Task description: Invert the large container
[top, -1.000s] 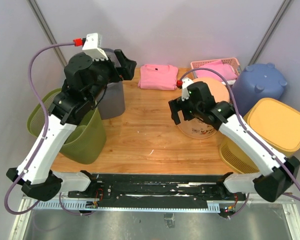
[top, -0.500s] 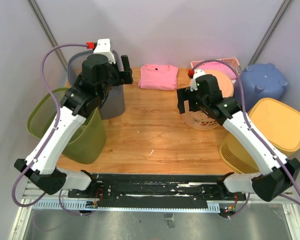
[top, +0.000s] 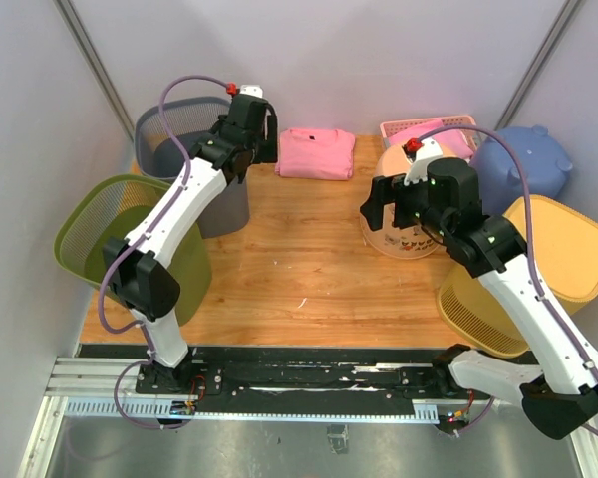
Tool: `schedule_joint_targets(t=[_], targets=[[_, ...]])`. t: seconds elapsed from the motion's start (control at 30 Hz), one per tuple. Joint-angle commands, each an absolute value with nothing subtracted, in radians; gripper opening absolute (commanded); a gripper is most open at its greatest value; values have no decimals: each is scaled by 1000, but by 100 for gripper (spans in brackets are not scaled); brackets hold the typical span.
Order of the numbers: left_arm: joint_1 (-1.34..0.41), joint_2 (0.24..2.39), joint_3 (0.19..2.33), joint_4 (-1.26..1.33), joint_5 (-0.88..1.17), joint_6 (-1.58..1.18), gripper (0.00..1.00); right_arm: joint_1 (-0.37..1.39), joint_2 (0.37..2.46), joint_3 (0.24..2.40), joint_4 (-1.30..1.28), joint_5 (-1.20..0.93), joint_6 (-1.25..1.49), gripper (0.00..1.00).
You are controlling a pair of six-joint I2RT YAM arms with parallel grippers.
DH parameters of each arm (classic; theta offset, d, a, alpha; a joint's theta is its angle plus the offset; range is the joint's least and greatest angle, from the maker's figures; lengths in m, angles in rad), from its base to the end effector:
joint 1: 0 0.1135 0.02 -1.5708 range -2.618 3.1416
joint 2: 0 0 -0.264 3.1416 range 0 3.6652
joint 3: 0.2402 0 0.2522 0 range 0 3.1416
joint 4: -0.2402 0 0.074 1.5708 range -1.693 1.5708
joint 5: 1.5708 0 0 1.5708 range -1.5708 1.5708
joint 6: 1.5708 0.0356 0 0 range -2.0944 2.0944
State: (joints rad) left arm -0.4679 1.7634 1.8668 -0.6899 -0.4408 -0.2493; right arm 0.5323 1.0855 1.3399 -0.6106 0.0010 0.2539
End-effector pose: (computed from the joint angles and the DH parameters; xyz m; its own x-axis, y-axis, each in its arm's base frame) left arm 0.3607 -0.1652 0.3988 -0.5011 0.0032 -0.8654 -0.0339 0.9992 0.0233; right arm 0.1909 0.1124 0.4285 -0.4181 0.0453 -0.9073 -0.4150 0.8789 0.2351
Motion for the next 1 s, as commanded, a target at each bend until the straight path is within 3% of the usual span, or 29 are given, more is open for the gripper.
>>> schedule_joint_targets(t=[0.0,0.2,0.27,0.63,0.97], targets=[[-457,1767,1869,-674,-429,-238,70,542,1058,1318,-637,28,265,98],[-458,1753,1862,-662,-293,-225,14,541,1043,1324,-650,68,259,98],[-457,1736,1864,-663,-263,-223,1,541,1039,1329,-655,84,254,98],[-484,1502,1852,-638,88,-334,0,541,1019,1375,-671,181,226,98],[-481,1375,1694,-524,440,-436,0,541,1004,1384,-679,208,222,98]])
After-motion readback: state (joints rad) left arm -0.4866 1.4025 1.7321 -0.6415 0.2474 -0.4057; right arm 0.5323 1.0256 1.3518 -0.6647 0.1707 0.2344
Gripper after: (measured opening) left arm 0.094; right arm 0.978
